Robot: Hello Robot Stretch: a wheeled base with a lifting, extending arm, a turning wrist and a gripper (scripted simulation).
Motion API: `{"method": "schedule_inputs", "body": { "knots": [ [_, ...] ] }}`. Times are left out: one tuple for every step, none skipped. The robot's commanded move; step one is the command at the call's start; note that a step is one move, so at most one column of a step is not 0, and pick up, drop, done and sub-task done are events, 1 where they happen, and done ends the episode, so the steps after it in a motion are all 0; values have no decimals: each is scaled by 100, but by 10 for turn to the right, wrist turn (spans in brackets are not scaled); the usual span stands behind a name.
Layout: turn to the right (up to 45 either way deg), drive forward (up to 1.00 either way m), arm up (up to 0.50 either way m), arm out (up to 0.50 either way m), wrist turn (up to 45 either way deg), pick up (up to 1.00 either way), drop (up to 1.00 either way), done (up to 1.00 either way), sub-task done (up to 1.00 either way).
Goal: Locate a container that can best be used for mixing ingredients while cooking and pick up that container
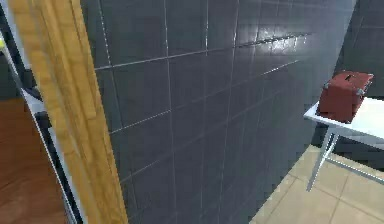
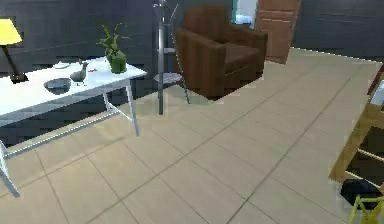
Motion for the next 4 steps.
{"method": "schedule_inputs", "body": {
  "knots": [
    [450,0,0,0,0,0,0,0,0],
    [270,0,0,0,0,0,0,0,0],
    [0,65,0,0,0,0,0,0,0],
    [-450,0,0,0,0,0,0,0,0]
  ]
}}
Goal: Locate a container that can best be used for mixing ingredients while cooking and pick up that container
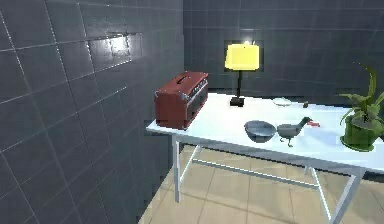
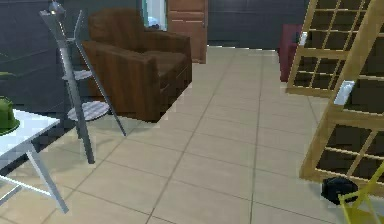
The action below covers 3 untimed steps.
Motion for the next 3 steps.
{"method": "schedule_inputs", "body": {
  "knots": [
    [0,35,0,0,0,0,0,0,0],
    [-450,0,0,0,0,0,0,0,0],
    [-150,0,0,0,0,0,0,0,0]
  ]
}}
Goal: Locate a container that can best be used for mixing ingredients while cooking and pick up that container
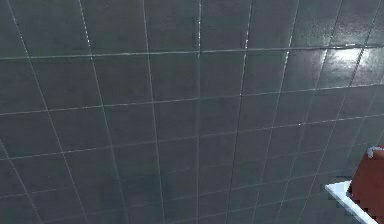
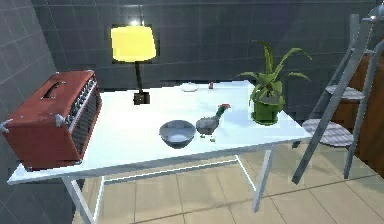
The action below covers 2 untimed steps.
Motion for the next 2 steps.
{"method": "schedule_inputs", "body": {
  "knots": [
    [0,0,50,0,0,0,0,0,0],
    [0,0,38,0,0,0,0,0,0]
  ]
}}
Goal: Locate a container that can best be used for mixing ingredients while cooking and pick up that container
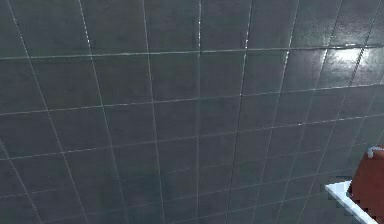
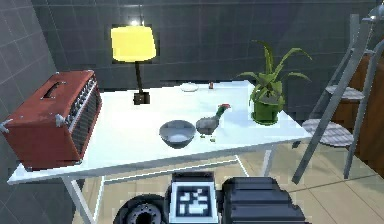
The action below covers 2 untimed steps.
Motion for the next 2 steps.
{"method": "schedule_inputs", "body": {
  "knots": [
    [0,0,0,46,0,0,0,0,0],
    [0,0,0,0,450,0,0,0,0]
  ]
}}
